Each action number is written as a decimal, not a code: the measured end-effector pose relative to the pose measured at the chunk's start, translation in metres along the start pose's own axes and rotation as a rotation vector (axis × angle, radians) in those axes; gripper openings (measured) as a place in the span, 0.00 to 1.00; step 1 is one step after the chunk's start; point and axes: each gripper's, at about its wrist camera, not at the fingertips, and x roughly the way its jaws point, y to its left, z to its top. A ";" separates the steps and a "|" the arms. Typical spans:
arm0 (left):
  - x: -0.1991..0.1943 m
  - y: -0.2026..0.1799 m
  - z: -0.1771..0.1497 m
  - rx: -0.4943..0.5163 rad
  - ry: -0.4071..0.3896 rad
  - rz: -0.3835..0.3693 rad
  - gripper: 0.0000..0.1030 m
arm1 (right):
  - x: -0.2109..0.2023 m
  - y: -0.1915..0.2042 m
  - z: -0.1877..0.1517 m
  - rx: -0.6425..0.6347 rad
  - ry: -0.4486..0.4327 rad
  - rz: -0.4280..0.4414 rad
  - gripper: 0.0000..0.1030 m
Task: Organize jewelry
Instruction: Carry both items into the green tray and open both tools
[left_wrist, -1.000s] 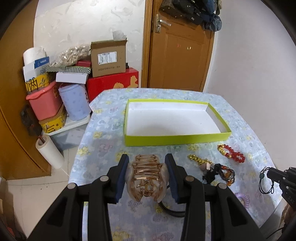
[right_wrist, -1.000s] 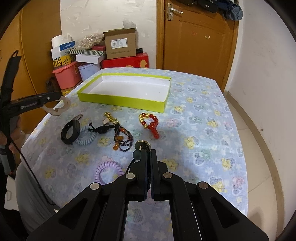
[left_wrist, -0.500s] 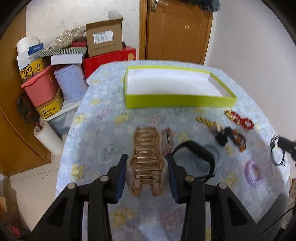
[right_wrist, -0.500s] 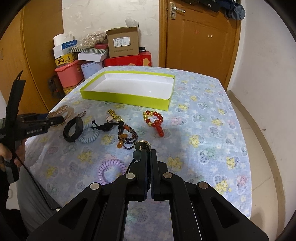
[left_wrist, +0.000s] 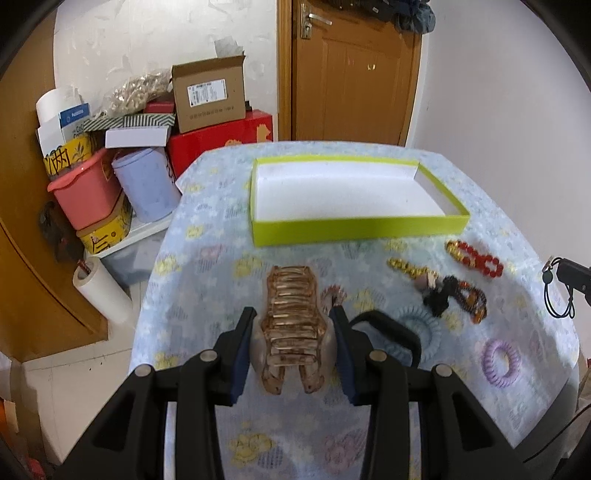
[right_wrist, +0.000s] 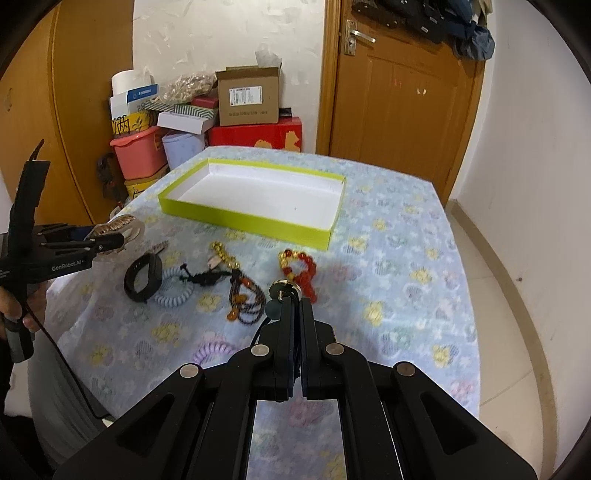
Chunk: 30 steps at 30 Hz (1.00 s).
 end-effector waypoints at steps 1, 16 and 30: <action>-0.001 0.000 0.003 0.002 -0.008 -0.004 0.40 | 0.000 0.000 0.003 -0.005 -0.005 -0.002 0.02; 0.014 -0.005 0.072 0.002 -0.089 -0.080 0.40 | 0.047 -0.008 0.072 -0.023 -0.046 0.036 0.02; 0.098 0.011 0.120 -0.028 -0.041 -0.082 0.40 | 0.159 -0.036 0.128 0.028 0.050 0.090 0.02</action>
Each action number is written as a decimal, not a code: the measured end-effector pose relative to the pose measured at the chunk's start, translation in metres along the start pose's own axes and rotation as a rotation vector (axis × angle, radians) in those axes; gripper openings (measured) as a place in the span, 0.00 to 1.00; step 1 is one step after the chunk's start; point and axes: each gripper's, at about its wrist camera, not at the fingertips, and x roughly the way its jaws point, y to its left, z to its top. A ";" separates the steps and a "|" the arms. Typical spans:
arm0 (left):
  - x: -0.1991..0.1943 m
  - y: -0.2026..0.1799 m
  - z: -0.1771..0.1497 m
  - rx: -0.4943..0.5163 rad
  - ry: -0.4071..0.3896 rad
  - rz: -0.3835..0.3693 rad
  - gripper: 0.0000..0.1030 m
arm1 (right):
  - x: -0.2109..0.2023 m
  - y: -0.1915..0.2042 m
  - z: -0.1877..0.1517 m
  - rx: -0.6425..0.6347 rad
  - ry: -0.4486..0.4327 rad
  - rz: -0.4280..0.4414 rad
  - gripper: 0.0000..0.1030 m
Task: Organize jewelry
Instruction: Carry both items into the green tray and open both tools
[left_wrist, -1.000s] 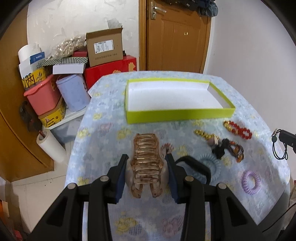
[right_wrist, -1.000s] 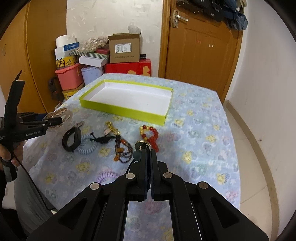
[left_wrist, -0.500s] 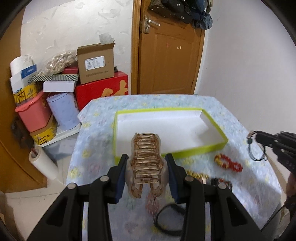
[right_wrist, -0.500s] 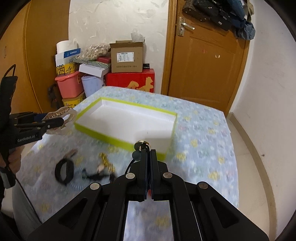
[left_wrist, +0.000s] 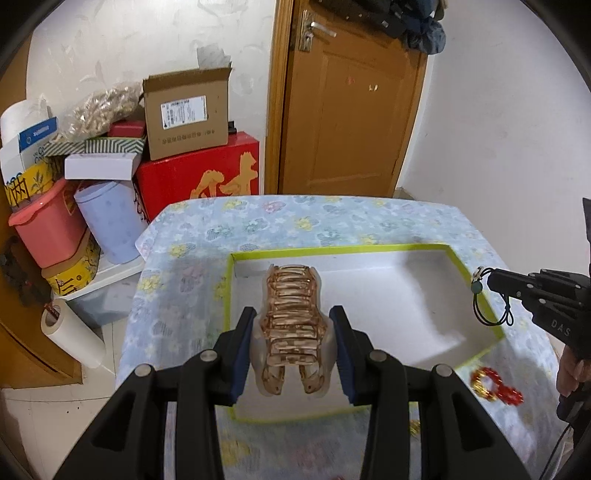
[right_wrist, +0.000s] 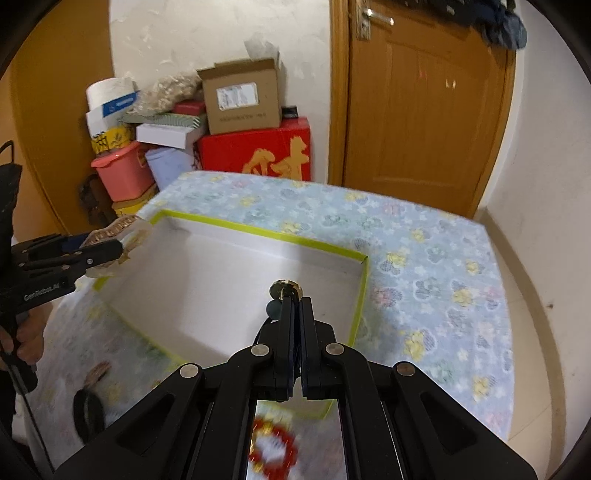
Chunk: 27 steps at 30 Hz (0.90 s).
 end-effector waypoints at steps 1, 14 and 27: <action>0.006 0.001 0.001 0.000 0.006 0.001 0.40 | 0.006 -0.002 0.001 0.005 0.008 0.005 0.02; 0.053 0.013 0.005 -0.011 0.051 0.022 0.41 | 0.077 -0.025 0.013 0.034 0.114 -0.028 0.02; 0.034 0.011 0.003 -0.014 0.042 0.012 0.43 | 0.041 -0.020 0.010 0.029 0.059 -0.010 0.39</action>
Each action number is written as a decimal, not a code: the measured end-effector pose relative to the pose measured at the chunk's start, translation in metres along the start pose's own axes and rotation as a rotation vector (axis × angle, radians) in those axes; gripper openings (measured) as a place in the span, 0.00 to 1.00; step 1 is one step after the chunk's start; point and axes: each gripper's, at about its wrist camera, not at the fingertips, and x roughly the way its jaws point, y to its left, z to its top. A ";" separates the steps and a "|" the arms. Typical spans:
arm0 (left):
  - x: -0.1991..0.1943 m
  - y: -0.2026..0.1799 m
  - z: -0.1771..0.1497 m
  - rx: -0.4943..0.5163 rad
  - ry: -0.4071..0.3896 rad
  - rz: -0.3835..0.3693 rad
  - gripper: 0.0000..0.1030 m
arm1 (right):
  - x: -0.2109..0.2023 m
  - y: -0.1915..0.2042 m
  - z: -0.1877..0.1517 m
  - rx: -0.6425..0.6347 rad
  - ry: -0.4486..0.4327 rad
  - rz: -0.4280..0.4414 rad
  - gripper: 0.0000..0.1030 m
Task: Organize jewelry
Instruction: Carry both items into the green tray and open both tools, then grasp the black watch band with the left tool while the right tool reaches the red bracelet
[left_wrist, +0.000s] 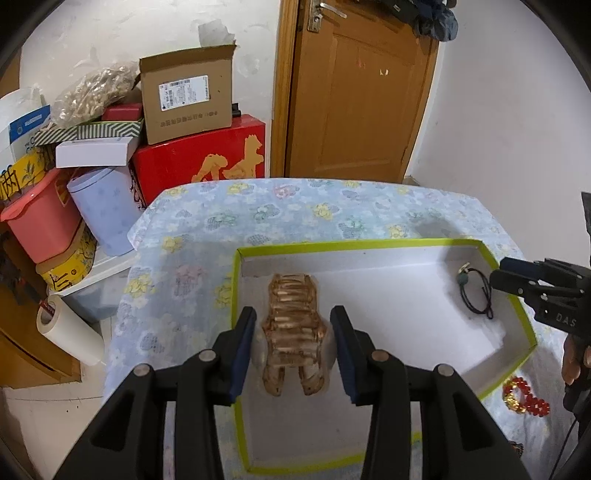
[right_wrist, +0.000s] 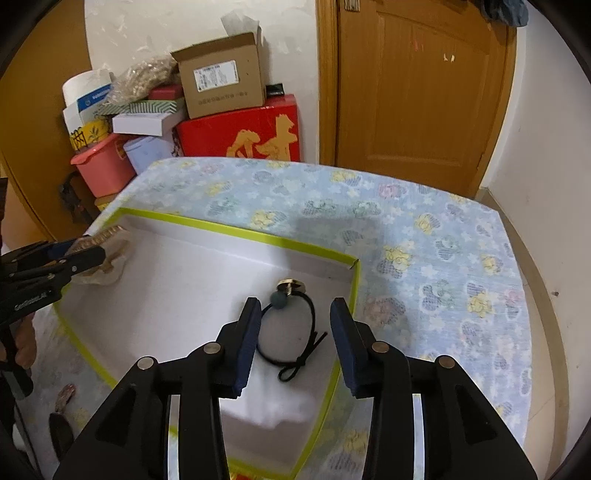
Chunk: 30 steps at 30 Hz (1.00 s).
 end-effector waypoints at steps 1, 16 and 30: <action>-0.004 0.001 -0.001 -0.006 -0.004 -0.005 0.46 | -0.005 0.001 -0.001 -0.001 -0.008 0.000 0.39; -0.070 -0.007 -0.041 -0.004 -0.018 -0.035 0.48 | -0.082 0.019 -0.054 0.035 -0.051 0.084 0.42; -0.130 -0.029 -0.090 0.008 -0.059 -0.066 0.48 | -0.128 0.043 -0.117 0.022 -0.046 0.151 0.58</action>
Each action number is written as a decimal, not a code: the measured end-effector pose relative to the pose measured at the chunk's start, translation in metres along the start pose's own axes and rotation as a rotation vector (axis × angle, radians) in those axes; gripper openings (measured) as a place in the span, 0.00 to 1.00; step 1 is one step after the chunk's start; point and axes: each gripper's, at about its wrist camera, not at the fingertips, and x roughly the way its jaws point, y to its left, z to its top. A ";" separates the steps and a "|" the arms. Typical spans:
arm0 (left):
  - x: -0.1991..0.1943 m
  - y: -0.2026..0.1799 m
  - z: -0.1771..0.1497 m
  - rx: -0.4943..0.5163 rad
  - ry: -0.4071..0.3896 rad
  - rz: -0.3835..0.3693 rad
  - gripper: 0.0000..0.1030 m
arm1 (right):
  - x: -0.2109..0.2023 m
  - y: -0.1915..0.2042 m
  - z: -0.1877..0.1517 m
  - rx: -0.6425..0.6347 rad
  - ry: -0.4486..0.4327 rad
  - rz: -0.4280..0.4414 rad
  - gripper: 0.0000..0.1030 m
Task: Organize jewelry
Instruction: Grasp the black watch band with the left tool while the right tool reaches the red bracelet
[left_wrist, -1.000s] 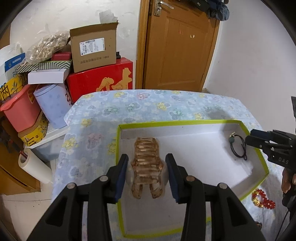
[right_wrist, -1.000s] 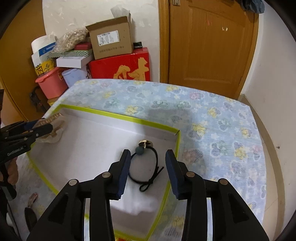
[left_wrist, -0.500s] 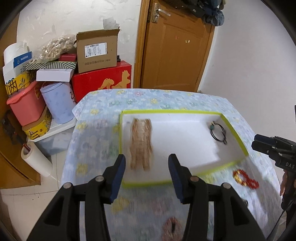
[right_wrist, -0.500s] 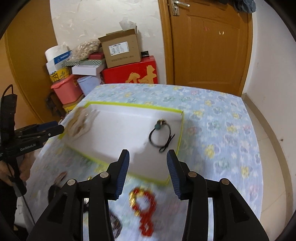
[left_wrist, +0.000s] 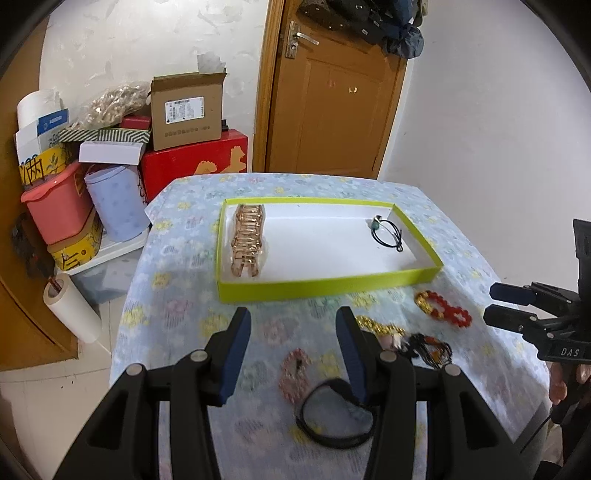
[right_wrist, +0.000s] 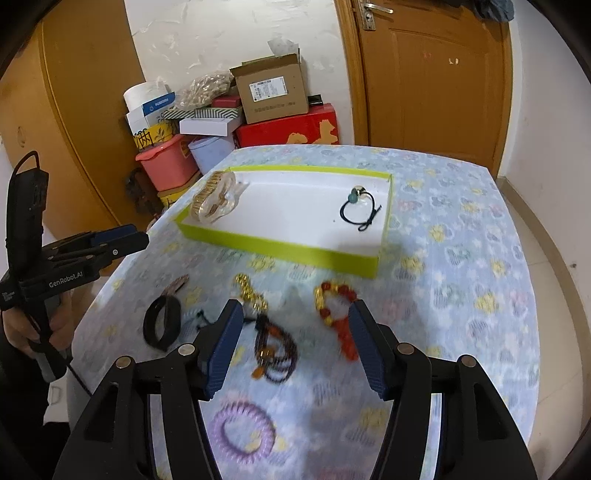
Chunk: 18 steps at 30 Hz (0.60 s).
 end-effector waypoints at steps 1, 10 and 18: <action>-0.003 0.000 -0.002 -0.004 -0.001 0.002 0.48 | -0.003 0.002 -0.003 -0.003 -0.002 -0.003 0.58; -0.024 -0.005 -0.028 -0.025 0.005 0.006 0.48 | -0.033 0.015 -0.030 -0.030 -0.039 -0.050 0.58; -0.015 -0.012 -0.055 -0.018 0.061 0.008 0.47 | -0.031 0.012 -0.045 -0.011 -0.034 -0.056 0.58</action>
